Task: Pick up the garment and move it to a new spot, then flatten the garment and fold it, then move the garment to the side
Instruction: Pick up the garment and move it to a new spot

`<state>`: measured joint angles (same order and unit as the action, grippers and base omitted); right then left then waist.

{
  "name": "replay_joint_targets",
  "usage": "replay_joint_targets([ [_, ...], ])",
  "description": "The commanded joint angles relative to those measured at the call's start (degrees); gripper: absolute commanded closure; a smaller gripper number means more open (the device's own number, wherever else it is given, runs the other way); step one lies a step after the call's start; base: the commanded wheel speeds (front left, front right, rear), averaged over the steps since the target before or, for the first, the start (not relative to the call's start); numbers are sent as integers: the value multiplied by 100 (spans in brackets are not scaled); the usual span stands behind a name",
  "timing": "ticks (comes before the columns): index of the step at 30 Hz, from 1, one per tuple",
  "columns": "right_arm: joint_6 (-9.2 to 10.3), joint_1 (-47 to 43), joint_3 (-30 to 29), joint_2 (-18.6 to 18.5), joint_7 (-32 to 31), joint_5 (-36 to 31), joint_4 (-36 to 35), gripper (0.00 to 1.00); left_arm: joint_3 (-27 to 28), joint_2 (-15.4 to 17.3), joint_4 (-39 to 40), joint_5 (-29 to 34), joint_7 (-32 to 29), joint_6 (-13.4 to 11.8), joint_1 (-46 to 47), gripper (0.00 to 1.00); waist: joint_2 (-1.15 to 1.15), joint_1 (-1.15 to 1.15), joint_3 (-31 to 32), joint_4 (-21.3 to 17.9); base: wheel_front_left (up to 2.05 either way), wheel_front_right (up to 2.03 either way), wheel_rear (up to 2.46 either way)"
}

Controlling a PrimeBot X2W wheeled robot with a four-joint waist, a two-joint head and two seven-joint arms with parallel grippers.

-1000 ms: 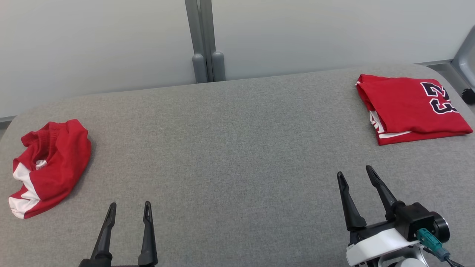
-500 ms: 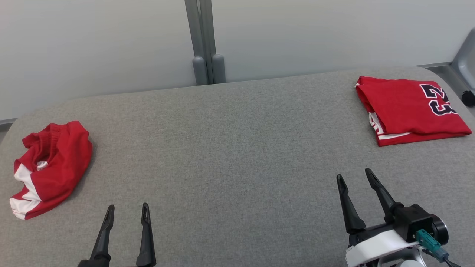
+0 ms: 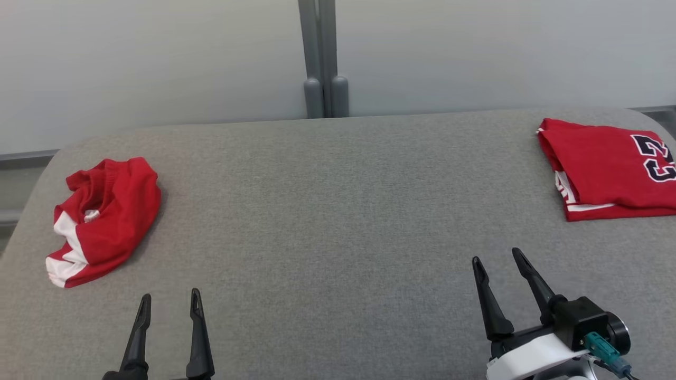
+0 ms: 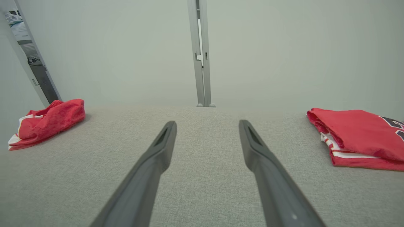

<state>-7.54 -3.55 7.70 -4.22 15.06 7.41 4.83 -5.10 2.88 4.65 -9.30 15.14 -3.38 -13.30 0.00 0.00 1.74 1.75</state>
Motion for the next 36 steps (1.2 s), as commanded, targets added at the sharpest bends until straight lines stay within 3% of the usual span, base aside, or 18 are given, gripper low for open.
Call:
replay_joint_targets([
  [1,11,-90,18,2,14,44,2,0,27,3,23,72,-2,-62,-50,0,0,0,-2,287,0,0,0],
  [10,11,-150,204,64,15,120,18,0,48,4,144,111,-2,-208,-169,0,0,0,34,1111,0,0,0],
  [20,11,-224,307,104,15,164,51,0,160,4,202,145,-2,-151,-252,0,0,0,56,1841,0,0,0],
  [27,11,-255,367,118,15,163,86,0,167,4,249,136,-2,-183,-313,0,0,0,77,2049,0,0,0],
  [36,11,-156,369,-12,15,82,39,0,157,4,283,-3,-2,-256,-59,0,0,0,-234,2022,0,0,0],
])
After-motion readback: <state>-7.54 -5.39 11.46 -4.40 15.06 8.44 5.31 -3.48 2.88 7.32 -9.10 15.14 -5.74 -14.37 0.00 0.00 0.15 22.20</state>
